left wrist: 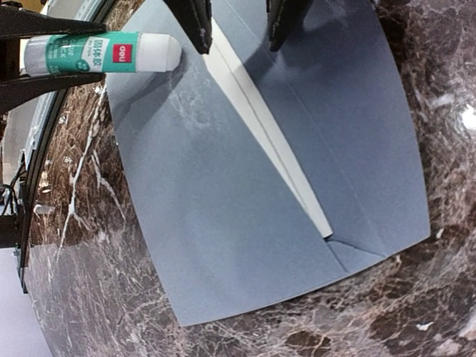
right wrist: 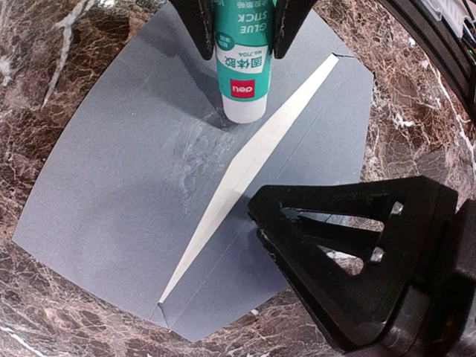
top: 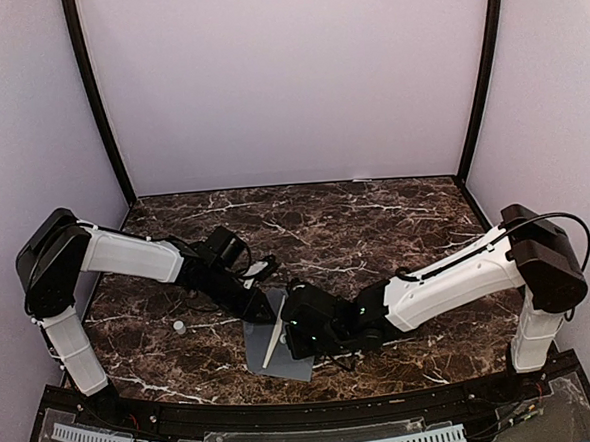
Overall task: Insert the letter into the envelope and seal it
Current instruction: Paint the envelope at the center of the board.
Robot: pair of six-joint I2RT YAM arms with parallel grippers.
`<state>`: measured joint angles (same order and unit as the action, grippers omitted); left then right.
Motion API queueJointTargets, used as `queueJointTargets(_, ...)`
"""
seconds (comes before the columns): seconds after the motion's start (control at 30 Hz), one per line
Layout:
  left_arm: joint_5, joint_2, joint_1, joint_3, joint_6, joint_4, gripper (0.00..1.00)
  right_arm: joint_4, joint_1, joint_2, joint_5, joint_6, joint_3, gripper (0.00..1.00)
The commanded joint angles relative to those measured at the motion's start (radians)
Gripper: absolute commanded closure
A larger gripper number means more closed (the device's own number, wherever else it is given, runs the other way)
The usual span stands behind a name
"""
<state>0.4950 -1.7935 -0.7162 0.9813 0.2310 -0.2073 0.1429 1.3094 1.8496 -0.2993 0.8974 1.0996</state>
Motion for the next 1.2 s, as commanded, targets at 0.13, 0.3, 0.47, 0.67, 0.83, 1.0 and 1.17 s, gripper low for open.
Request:
queueJointTargets(0.13,0.088,-0.024,-0.006,0.001,-0.005,0.008,0.74,0.023,-0.017,0.029,-0.010,0.019,0.010,0.95)
queueJointTargets(0.3,0.068,-0.056,-0.025,0.008,-0.008,-0.010,0.76,0.025,-0.022,0.029,-0.012,0.026,0.007,0.95)
queueJointTargets(0.47,0.036,-0.087,-0.028,0.013,-0.007,-0.029,0.82,0.029,-0.030,0.032,-0.012,0.034,0.006,0.95)
queueJointTargets(0.67,0.010,-0.100,-0.028,0.016,-0.007,-0.042,0.90,0.048,-0.041,0.034,-0.027,0.049,0.006,0.95)
queueJointTargets(0.83,-0.001,-0.105,-0.027,0.019,-0.008,-0.048,0.94,0.057,-0.053,0.034,-0.042,0.060,0.007,0.96)
queueJointTargets(1.0,0.000,-0.107,-0.027,0.020,-0.009,-0.048,0.95,0.059,-0.067,0.041,-0.043,0.052,0.014,0.96)
queueJointTargets(1.17,0.007,-0.110,-0.028,0.020,-0.007,-0.048,0.96,0.059,-0.078,0.061,-0.039,0.037,0.031,0.96)
